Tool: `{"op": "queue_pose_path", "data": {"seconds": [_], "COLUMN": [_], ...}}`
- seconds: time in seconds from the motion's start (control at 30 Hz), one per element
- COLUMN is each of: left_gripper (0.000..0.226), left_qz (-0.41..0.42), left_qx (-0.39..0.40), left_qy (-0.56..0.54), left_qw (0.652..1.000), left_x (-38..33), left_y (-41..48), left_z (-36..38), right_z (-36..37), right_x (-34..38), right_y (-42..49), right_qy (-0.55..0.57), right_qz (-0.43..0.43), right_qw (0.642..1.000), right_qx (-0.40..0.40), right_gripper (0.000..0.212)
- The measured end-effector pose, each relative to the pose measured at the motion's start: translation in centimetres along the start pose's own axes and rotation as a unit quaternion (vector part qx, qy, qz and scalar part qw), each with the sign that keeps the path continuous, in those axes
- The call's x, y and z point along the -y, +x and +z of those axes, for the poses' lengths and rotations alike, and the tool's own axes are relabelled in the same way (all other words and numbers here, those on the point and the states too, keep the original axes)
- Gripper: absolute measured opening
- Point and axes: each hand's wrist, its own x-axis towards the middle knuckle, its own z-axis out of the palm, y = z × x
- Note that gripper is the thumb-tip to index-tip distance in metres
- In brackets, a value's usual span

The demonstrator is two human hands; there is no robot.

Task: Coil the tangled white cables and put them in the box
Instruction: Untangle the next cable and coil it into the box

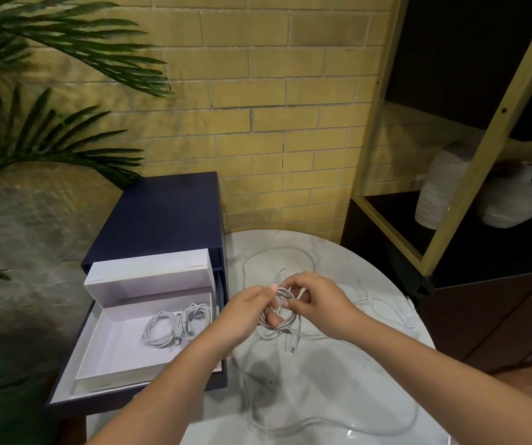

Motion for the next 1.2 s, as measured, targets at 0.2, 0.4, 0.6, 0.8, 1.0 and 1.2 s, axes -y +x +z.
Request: {"op": "queue_pose_path", "data": {"seconds": [0.2,0.4,0.6,0.8,1.0,1.2], "left_gripper": [0.032,0.03,0.032,0.034,0.039,0.037], "left_qz": [0.02,0.022,0.025,0.047,0.059,0.037], "left_qx": [-0.084,-0.087,-0.103,-0.137,-0.162,-0.169], "left_qy": [0.011,-0.001,0.104,0.239,0.225,-0.023], "left_qw": [0.996,0.996,0.989,0.96,0.959,0.985], "left_x": [0.9,1.3,2.0,1.9,1.6,0.3], "left_y": [0.3,0.5,0.2,-0.4,-0.4,-0.5], "left_z": [-0.3,-0.4,-0.5,-0.4,-0.2,0.9], "right_z": [-0.1,0.5,-0.6,-1.1,-1.1,0.0], "right_x": [0.1,0.8,1.3,1.0,0.9,1.3], "right_y": [0.0,-0.3,-0.2,0.1,0.2,-0.1], "right_qy": [0.087,0.143,0.096,0.01,-0.03,0.079], "right_qz": [0.081,0.112,0.131,0.094,0.087,0.115], "right_qw": [0.992,0.982,0.985,0.99,0.993,0.99], "right_qx": [0.045,0.044,0.065,0.102,0.078,-0.028], "right_gripper": [0.045,0.043,0.038,0.026,0.018,0.018]}}
